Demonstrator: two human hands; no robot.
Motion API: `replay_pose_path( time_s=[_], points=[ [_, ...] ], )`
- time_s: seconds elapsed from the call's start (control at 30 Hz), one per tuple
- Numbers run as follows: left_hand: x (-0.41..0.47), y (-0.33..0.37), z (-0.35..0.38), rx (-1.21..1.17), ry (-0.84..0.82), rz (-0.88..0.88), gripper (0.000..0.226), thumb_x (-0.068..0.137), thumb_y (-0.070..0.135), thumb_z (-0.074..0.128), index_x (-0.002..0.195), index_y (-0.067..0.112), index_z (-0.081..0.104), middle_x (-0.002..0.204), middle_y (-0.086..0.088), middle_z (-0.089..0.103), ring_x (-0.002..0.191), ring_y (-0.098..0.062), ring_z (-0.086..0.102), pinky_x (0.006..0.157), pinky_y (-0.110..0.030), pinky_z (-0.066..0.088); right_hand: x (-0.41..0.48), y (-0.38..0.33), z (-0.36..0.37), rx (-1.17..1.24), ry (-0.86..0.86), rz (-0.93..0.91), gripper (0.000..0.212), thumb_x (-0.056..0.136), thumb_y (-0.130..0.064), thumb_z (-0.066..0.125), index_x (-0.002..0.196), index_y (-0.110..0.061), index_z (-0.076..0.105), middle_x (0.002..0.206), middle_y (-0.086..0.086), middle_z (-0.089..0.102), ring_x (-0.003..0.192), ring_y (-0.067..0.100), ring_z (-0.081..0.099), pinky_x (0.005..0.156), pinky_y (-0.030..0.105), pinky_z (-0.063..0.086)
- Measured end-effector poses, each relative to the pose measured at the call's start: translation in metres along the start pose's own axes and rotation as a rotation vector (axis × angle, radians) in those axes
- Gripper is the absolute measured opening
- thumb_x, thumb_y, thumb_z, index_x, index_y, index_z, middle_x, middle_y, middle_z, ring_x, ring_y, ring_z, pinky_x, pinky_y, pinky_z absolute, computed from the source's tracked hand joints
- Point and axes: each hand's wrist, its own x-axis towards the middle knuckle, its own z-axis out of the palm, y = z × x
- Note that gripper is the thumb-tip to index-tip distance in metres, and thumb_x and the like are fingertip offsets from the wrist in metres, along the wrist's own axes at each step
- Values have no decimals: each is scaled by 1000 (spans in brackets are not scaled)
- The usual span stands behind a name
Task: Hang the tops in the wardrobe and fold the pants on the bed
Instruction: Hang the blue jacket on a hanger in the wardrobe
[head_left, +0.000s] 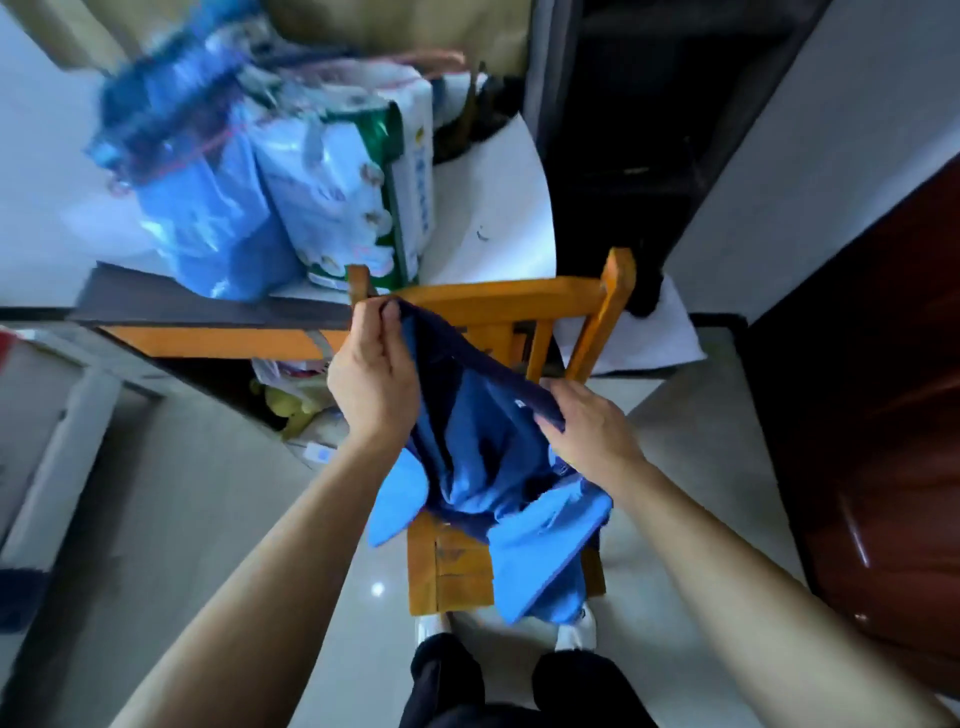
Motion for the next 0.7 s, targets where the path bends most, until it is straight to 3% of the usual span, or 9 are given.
replay_pose_path(
  time_s=[0.07, 0.17, 0.23, 0.33, 0.4, 0.47, 0.5, 0.6, 0.7],
  points=[
    [36, 28, -41, -69, 114, 71, 27, 102, 28, 43, 94, 9, 60, 70, -7, 61, 65, -30, 53, 59, -29, 25, 5, -21, -23, 24, 88, 17, 14, 92, -26, 63, 101, -16, 67, 97, 8, 64, 87, 39, 65, 65, 37, 44],
    [70, 63, -108, -52, 213, 263, 15, 102, 30, 42, 96, 23, 54, 72, 10, 52, 66, -17, 49, 60, -25, 27, 12, -58, -58, 40, 209, -28, 16, 95, -30, 62, 104, -19, 67, 99, 7, 65, 89, 36, 65, 64, 35, 42],
    [81, 73, -151, -39, 274, 321, 10, 102, 30, 42, 98, 27, 50, 74, 5, 57, 67, -18, 53, 61, -30, 36, 21, -87, -79, 74, 169, -33, 24, 97, -43, 58, 108, -22, 65, 100, 5, 66, 93, 31, 65, 66, 36, 44],
    [81, 73, -209, 27, 373, 329, 13, 103, 30, 43, 98, 25, 53, 78, -5, 63, 69, -21, 54, 61, -31, 35, 33, -132, -108, 106, 61, -67, 32, 99, -49, 47, 86, -23, 60, 90, 10, 69, 89, 36, 65, 64, 35, 36],
    [67, 68, -241, 159, 453, 232, 19, 102, 32, 45, 97, 18, 58, 75, -10, 65, 68, -22, 51, 60, -27, 24, 31, -164, -128, 239, 85, -144, 29, 98, -35, 45, 88, -17, 66, 93, 14, 70, 90, 38, 63, 64, 34, 34],
    [42, 60, -272, 329, 471, 79, 30, 100, 45, 44, 97, 20, 59, 77, -11, 68, 73, -31, 59, 61, -31, 26, 24, -198, -145, 426, 88, -197, 29, 95, -18, 45, 106, -13, 71, 102, 12, 70, 93, 31, 60, 68, 32, 35],
    [28, 55, -284, 379, 424, 28, 36, 96, 56, 44, 97, 24, 60, 81, -7, 70, 79, -34, 64, 62, -33, 33, 22, -213, -153, 514, 58, -205, 30, 95, -10, 44, 109, -10, 71, 106, 11, 69, 95, 28, 59, 73, 32, 40],
    [-35, 42, -332, 584, 203, -118, 62, 68, 87, 56, 103, 36, 59, 93, 11, 70, 90, -18, 66, 70, -32, 45, 2, -269, -171, 694, -154, -270, 31, 92, -2, 43, 101, 0, 72, 101, 20, 71, 93, 32, 62, 87, 46, 51],
    [-100, 31, -380, 673, 169, -353, 54, 68, 78, 65, 103, 37, 60, 94, 8, 71, 94, -21, 67, 70, -34, 47, -29, -328, -172, 698, -334, -432, 24, 84, -6, 48, 79, -8, 71, 75, 12, 69, 70, 20, 58, 61, 35, 50]
  ],
)
